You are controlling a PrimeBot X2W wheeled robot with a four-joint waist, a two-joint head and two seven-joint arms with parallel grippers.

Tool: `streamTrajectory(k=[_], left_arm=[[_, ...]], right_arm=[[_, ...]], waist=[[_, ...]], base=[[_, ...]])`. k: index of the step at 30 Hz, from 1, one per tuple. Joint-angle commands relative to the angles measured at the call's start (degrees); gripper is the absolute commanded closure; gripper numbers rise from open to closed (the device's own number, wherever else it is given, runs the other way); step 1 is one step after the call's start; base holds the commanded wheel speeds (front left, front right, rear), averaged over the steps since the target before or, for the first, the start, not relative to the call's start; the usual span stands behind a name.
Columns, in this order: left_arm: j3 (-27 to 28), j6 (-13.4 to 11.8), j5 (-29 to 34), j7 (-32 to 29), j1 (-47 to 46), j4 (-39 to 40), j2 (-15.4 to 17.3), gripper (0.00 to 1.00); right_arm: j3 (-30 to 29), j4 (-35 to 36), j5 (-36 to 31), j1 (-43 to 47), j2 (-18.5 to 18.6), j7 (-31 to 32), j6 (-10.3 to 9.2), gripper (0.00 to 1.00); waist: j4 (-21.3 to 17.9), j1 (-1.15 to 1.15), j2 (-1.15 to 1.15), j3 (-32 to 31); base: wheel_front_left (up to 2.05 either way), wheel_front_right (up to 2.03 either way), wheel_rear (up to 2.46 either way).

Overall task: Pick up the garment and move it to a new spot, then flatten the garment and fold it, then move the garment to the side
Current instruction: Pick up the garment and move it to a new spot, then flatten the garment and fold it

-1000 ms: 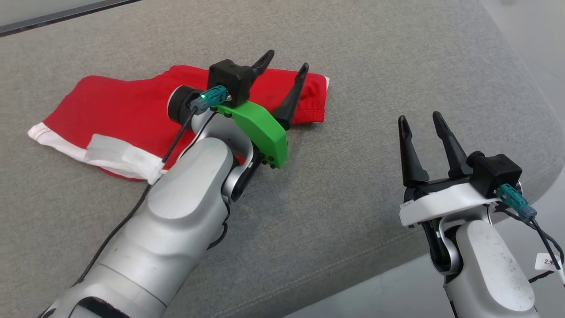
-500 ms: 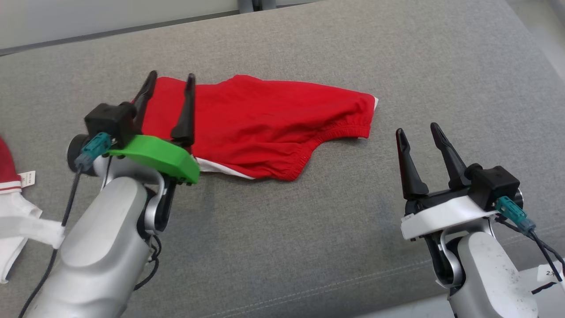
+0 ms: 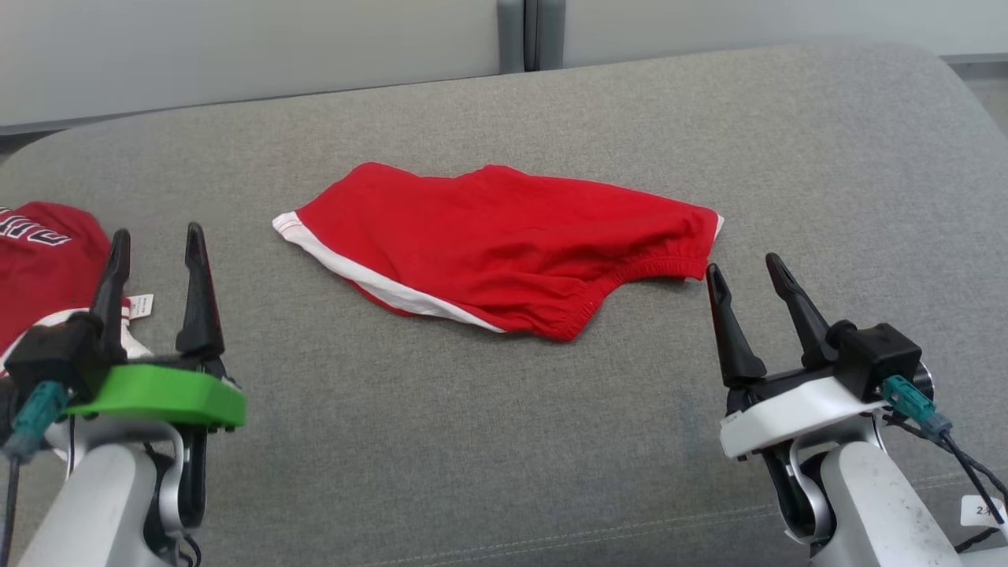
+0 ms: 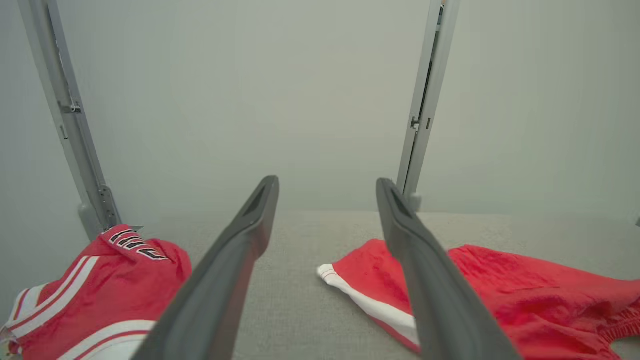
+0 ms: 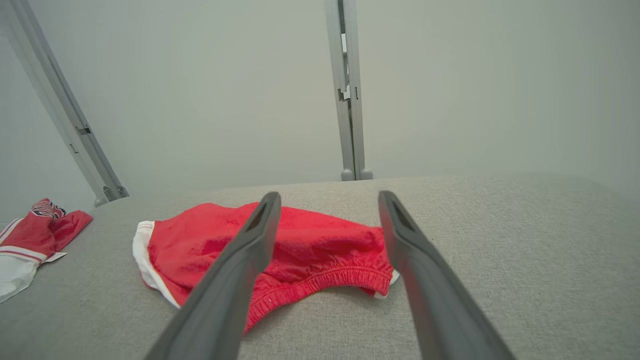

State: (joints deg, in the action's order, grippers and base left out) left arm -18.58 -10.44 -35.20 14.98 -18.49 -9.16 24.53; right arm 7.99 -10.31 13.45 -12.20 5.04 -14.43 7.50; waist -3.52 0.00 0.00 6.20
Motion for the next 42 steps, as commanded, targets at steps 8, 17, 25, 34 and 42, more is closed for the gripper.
streamTrajectory(k=[8, 17, 25, 34, 42], left_arm=[[1.0, -1.9, 2.4, 0.2, 10.1, 2.8, 0.9, 0.00], [-0.1, -4.2, 2.4, -1.7, 16.5, 6.2, 1.4, 0.00], [0.2, -4.1, 1.6, -1.5, 17.9, 7.2, 1.1, 0.00], [-0.4, -4.3, 1.9, -1.5, 15.8, 5.9, 0.8, 0.00], [-1.4, -4.2, 2.3, -2.1, 14.2, 5.3, 0.3, 0.00]], right_arm=[[-0.7, 0.8, -1.2, 2.7, 0.7, 0.6, -0.02, 0.00], [-0.8, 2.2, -2.8, 6.6, 0.3, 2.0, -0.02, 0.00], [-1.8, 3.8, -2.9, 9.6, -0.5, 3.3, -0.02, 0.00], [-1.9, 4.5, -3.0, 10.1, -1.0, 4.2, -0.02, 0.00], [-0.2, 4.4, -2.4, 9.0, -0.1, 5.2, -0.02, 0.00]], waist=[[1.1, 0.00, 0.00, -3.3], [1.1, 0.00, 0.00, -6.3], [1.4, 0.00, 0.00, -7.2], [1.6, 0.00, 0.00, -6.9], [3.1, 0.00, 0.00, -6.3]], base=[[0.00, 0.00, 0.00], [0.00, 0.00, 0.00], [0.00, 0.00, 0.00], [0.00, 0.00, 0.00], [0.00, 0.00, 0.00]])
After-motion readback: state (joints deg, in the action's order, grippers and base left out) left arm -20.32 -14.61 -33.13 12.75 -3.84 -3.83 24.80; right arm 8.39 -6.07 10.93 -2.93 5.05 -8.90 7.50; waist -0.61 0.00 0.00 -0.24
